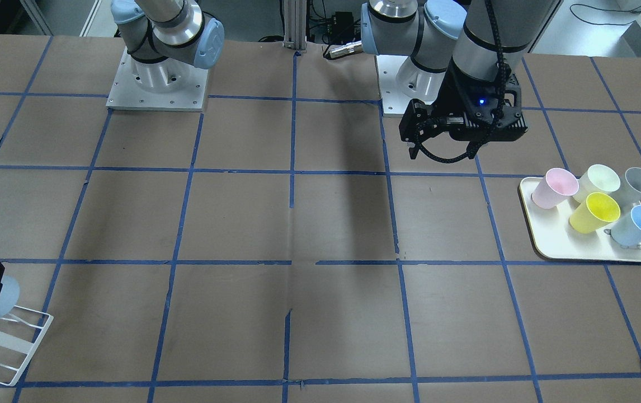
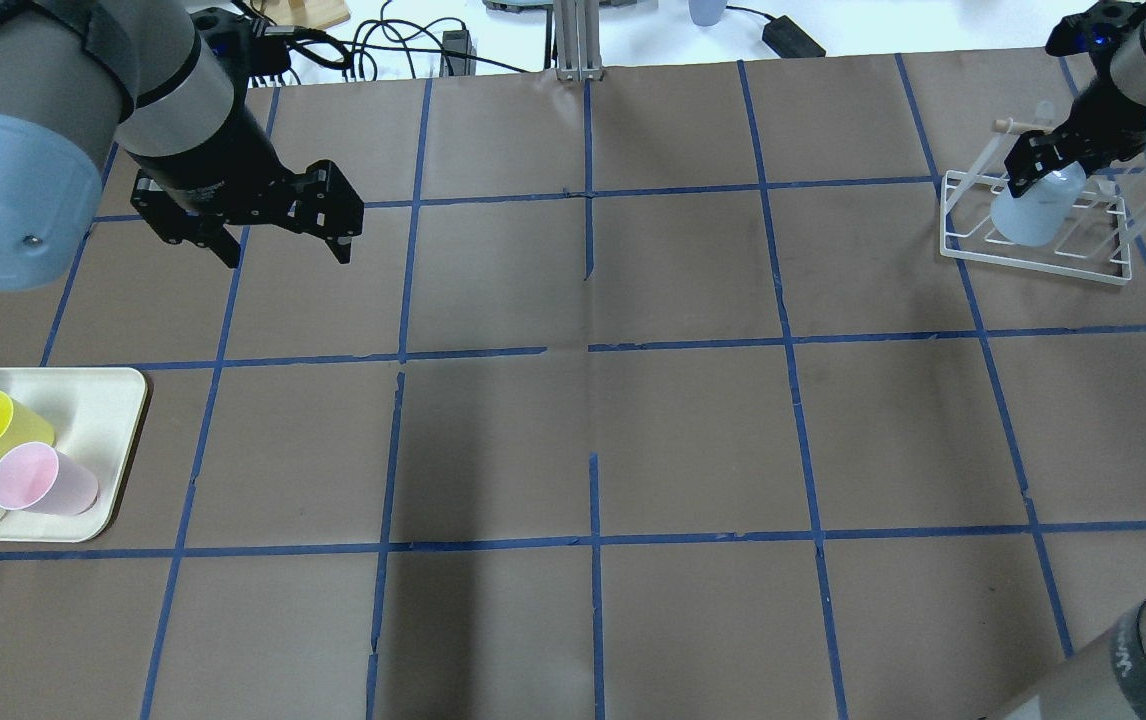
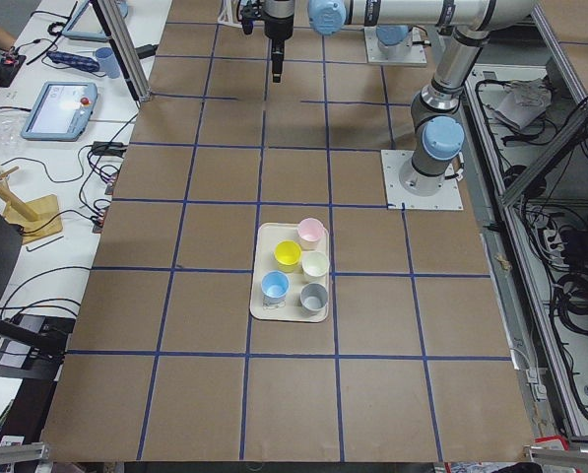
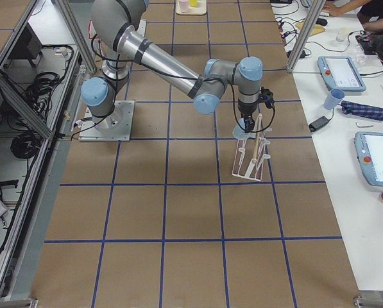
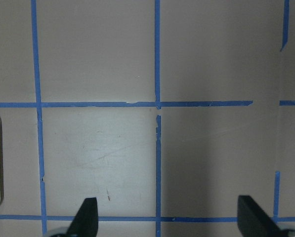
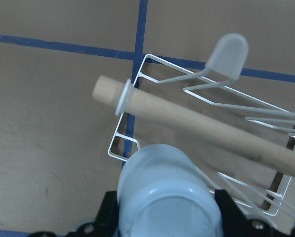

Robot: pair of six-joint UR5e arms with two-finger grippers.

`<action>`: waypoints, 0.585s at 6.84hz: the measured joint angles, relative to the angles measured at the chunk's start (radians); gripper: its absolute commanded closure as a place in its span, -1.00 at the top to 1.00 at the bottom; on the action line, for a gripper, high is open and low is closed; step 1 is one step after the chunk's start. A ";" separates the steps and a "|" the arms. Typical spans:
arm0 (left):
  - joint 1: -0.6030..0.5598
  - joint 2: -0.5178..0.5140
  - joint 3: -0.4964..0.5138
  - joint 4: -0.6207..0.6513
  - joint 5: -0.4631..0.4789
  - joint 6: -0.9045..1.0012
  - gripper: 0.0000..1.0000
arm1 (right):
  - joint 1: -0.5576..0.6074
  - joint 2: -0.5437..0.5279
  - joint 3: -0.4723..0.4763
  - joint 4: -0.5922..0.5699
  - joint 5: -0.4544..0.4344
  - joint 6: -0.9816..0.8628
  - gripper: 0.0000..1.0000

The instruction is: Transfer IKEA cup to right arm and place on rack

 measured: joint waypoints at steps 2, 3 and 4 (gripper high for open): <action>0.003 -0.012 0.015 -0.004 -0.034 -0.001 1.00 | 0.000 0.002 -0.002 0.003 -0.003 0.001 1.00; 0.004 -0.012 0.018 -0.004 -0.036 0.001 1.00 | 0.000 -0.010 -0.007 0.015 -0.005 0.003 1.00; 0.005 -0.012 0.019 -0.004 -0.036 0.003 1.00 | 0.003 -0.043 -0.018 0.062 -0.004 0.007 1.00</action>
